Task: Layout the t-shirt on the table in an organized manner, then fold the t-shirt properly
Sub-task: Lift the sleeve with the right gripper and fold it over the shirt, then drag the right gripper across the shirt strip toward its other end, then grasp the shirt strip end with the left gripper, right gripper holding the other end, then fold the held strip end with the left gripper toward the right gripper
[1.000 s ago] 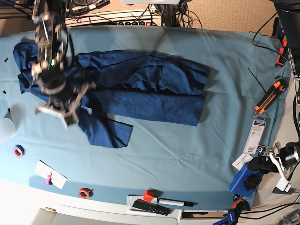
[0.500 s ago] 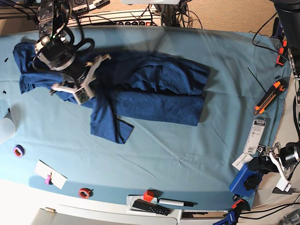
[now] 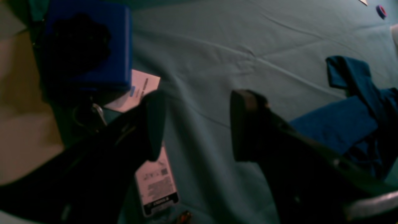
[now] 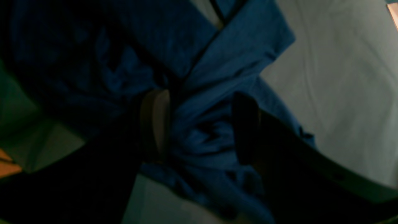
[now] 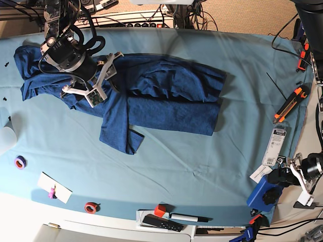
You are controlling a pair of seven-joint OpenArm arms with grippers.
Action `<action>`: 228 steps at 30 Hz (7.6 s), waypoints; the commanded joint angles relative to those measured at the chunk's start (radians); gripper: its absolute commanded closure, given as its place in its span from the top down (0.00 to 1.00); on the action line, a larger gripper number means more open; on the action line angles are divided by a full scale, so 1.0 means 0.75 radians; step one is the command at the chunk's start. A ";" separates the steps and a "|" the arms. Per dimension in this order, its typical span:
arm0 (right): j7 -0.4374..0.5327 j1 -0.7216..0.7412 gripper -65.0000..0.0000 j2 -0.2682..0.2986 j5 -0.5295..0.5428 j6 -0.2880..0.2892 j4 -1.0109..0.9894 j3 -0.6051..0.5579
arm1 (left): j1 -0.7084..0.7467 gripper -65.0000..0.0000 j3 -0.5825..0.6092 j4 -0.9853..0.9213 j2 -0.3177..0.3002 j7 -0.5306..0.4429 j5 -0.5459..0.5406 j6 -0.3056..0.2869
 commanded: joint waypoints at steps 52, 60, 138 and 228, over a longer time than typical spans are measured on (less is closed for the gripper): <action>-0.381 0.658 0.00 -0.469 0.919 0.342 -0.992 0.561 | -0.139 0.51 -0.012 0.018 -0.033 -0.109 0.067 0.006; -0.384 0.449 0.00 -0.506 0.911 0.342 -0.699 0.316 | -0.135 0.45 -0.012 0.018 -0.017 -0.107 0.066 0.025; -0.225 0.451 0.48 -0.273 0.717 0.342 -0.547 1.023 | 0.627 0.56 -0.007 0.058 0.212 0.544 -0.590 0.079; -0.156 0.362 0.48 -0.032 0.370 0.203 -0.547 1.434 | 0.510 0.00 0.699 0.678 1.020 -0.016 0.491 0.184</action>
